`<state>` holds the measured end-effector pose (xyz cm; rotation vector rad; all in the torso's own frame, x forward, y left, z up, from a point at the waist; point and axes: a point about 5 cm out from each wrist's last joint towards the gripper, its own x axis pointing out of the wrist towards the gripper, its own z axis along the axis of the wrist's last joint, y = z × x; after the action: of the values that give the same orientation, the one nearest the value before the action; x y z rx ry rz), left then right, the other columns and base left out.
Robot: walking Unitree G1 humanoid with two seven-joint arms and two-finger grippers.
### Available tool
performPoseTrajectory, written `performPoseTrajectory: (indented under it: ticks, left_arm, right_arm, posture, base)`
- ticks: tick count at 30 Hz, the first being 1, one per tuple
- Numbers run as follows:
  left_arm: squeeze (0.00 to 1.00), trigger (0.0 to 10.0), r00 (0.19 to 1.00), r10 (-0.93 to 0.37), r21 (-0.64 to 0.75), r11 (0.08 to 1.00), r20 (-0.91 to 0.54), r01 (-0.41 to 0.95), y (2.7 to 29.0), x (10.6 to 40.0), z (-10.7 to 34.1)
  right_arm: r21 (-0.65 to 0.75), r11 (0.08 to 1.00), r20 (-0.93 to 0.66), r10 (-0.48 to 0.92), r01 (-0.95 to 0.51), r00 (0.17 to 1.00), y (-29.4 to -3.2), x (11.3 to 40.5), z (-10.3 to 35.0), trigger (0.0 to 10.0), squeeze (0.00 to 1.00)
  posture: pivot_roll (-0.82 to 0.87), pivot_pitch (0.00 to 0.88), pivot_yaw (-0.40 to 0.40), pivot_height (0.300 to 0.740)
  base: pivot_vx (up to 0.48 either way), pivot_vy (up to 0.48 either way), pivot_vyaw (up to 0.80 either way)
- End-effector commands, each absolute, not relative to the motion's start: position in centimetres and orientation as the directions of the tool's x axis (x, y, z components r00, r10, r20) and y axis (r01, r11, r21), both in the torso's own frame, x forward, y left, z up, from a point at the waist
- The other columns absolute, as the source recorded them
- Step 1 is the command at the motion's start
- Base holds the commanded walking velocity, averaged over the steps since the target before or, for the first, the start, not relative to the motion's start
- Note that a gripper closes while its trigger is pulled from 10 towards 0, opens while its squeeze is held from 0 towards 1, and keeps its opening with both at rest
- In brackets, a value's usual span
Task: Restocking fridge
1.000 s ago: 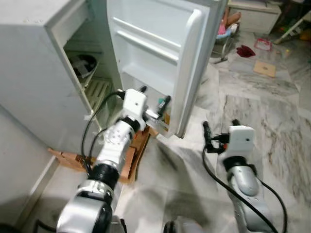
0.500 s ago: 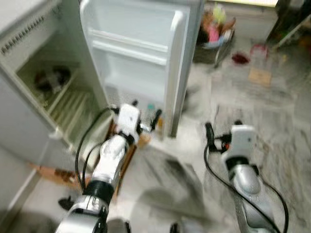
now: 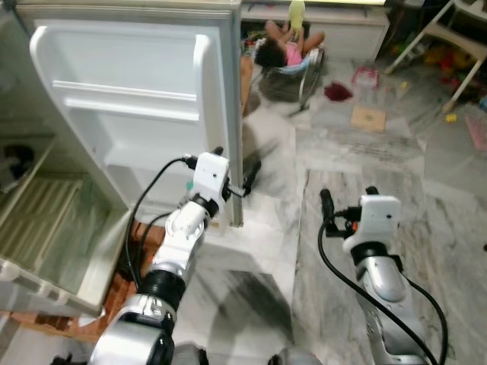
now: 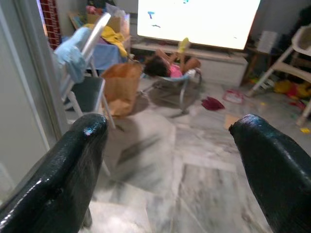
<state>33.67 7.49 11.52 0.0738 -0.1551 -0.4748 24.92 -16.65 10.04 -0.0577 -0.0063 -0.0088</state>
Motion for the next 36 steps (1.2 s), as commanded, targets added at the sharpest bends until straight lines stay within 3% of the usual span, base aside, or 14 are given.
performPoseTrajectory:
  ticks: [1, 11, 14, 20, 23, 27, 36]
  left_arm:
    - [0.00, 10.0, 0.896, -0.433, 0.105, 0.900, 0.095, 0.423, 8.2, 33.8, 10.8]
    - [0.00, 10.0, 0.907, -0.413, 0.103, 0.909, 0.081, 0.404, 7.8, 34.5, 11.1]
    - [0.00, 10.0, 0.898, -0.414, 0.065, 0.910, 0.150, 0.409, 7.8, 34.4, 12.1]
    - [0.00, 10.0, 0.857, -0.471, 0.101, 0.882, 0.210, 0.460, 8.3, 32.6, 12.4]
    - [0.00, 10.0, 0.867, -0.463, 0.107, 0.886, 0.185, 0.450, 9.4, 31.9, 11.6]
    - [0.00, 10.0, 0.905, -0.408, 0.164, 0.907, 0.119, 0.387, 12.7, 30.3, 10.1]
    - [0.00, 10.0, 0.929, -0.353, 0.201, 0.923, 0.107, 0.327, 15.5, 29.4, 10.6]
  right_arm:
    - [-0.046, 0.999, 0.015, 0.013, -0.012, 1.000, -16.0, 25.0, 10.2, 10.0, 0.00]
    - [-0.045, 0.999, 0.019, 0.013, -0.012, 1.000, -16.0, 25.0, 10.3, 10.0, 0.00]
    - [-0.050, 0.999, 0.024, 0.013, -0.012, 1.000, -15.9, 24.9, 10.4, 10.0, 0.00]
    - [-0.053, 0.999, 0.018, 0.001, 0.000, 1.000, -16.1, 24.5, 10.2, 10.0, 0.00]
    - [-0.055, 0.998, 0.008, -0.001, 0.001, 1.000, -16.1, 24.6, 10.1, 10.0, 0.00]
    - [-0.057, 0.998, 0.011, 0.004, -0.004, 1.000, -16.1, 24.9, 10.3, 10.0, 0.00]
    - [-0.071, 0.997, 0.046, 0.013, -0.010, 0.999, -16.1, 25.7, 11.4, 10.0, 0.00]
  posture:
    - [-0.10, 0.055, 0.007, 0.740]
    - [-0.10, 0.062, 0.008, 0.740]
    - [-0.10, 0.063, 0.012, 0.740]
    - [-0.10, 0.075, 0.013, 0.740]
    - [-0.09, 0.081, 0.012, 0.740]
    - [-0.06, 0.108, 0.010, 0.740]
    - [-0.04, 0.146, 0.006, 0.740]
  base:
    - [0.480, 0.000, 0.00]
    - [0.480, 0.000, 0.00]
    - [0.383, 0.000, 0.00]
    - [0.000, 0.000, 0.00]
    - [0.000, 0.000, 0.00]
    - [0.000, 0.000, -0.80]
    - [0.082, -0.265, -0.80]
